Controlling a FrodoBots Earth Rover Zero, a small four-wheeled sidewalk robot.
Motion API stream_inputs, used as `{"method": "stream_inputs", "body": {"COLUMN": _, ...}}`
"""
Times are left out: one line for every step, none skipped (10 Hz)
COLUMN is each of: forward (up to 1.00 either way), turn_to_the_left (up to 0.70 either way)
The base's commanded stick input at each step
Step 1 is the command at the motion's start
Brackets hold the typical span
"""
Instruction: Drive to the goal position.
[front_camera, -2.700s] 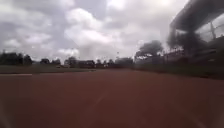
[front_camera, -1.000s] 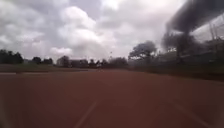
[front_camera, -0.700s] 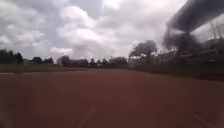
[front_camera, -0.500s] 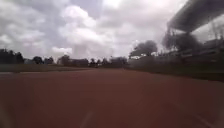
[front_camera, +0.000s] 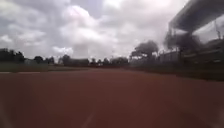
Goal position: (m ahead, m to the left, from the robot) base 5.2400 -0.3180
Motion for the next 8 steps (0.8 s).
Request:
{"method": "stream_inputs", "body": {"forward": 0.70, "turn_to_the_left": -0.35}}
{"method": "stream_inputs", "body": {"forward": 0.70, "turn_to_the_left": -0.35}}
{"method": "stream_inputs", "body": {"forward": 0.70, "turn_to_the_left": -0.35}}
{"method": "stream_inputs", "body": {"forward": 0.70, "turn_to_the_left": -0.35}}
{"method": "stream_inputs", "body": {"forward": 0.70, "turn_to_the_left": -0.32}}
{"method": "stream_inputs", "body": {"forward": 0.70, "turn_to_the_left": -0.27}}
{"method": "stream_inputs", "body": {"forward": 0.70, "turn_to_the_left": -0.23}}
{"method": "stream_inputs", "body": {"forward": 0.70, "turn_to_the_left": -0.18}}
